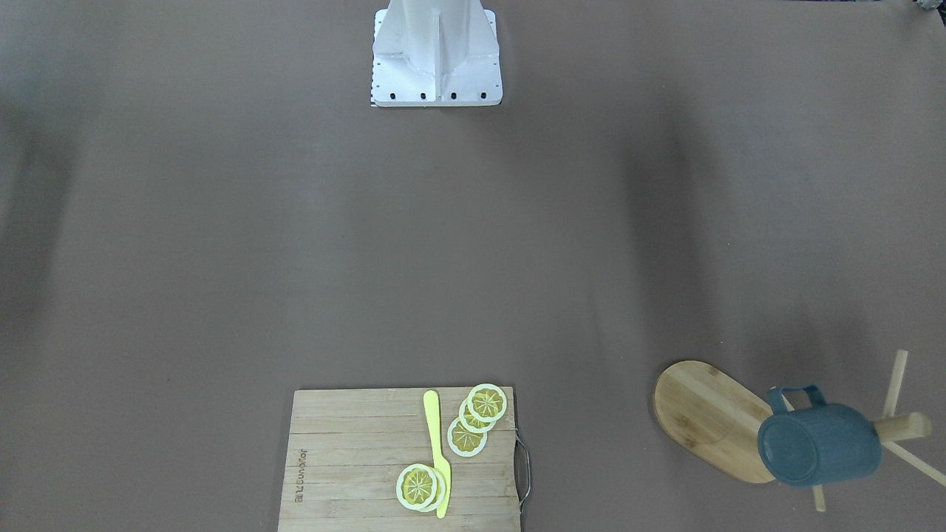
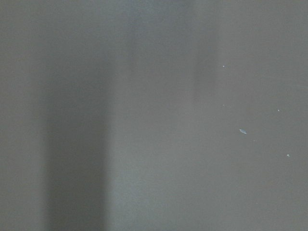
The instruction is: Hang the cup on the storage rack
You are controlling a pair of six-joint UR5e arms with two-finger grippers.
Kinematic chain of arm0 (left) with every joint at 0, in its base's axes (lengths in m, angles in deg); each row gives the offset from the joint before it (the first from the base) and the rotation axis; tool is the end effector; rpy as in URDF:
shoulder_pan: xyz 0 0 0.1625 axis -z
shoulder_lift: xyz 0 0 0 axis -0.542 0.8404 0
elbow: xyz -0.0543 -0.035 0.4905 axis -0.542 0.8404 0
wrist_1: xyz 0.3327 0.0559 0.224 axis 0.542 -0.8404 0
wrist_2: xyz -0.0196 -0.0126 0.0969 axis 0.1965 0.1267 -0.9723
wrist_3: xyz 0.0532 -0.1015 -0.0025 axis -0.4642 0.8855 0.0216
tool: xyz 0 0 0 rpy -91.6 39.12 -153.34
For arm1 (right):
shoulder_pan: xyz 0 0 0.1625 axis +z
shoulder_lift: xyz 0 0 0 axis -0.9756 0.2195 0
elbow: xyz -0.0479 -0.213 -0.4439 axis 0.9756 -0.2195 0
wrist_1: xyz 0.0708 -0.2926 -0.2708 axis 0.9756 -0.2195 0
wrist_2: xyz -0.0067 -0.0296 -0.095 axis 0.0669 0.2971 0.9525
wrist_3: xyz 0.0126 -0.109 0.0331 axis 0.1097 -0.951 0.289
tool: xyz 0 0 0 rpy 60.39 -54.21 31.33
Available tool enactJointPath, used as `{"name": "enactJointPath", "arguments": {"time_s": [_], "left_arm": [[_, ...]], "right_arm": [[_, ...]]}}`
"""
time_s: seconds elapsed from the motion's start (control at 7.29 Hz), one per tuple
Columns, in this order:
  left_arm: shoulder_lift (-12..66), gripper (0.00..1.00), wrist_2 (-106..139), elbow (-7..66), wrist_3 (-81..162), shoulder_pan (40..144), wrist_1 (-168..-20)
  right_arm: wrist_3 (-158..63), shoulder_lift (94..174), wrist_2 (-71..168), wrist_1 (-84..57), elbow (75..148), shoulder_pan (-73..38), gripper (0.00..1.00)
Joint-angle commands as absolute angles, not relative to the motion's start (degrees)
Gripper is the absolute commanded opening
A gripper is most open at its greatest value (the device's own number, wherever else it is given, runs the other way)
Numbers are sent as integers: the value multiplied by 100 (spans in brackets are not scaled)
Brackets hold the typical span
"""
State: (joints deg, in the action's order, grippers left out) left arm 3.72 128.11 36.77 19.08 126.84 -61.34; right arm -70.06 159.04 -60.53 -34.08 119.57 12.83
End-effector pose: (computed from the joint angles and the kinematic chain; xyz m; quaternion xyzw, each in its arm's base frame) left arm -0.0856 -0.4407 0.7115 0.0205 0.3695 0.0154 0.9289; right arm 0.0576 -0.4331 0.7049 0.0100 -0.3594 -0.0467 0.9320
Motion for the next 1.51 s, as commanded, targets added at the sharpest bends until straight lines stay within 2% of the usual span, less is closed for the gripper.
{"name": "enactJointPath", "arguments": {"time_s": [0.0,1.37], "left_arm": [[363,100,12847,3654,1907,12660,-6247],[372,100,12838,3671,1907,12651,-6256]], "right_arm": [[-7019,15908,-6209,-3403,11962,1277,100],[-7028,15908,-6209,-3254,11970,1242,100]]}}
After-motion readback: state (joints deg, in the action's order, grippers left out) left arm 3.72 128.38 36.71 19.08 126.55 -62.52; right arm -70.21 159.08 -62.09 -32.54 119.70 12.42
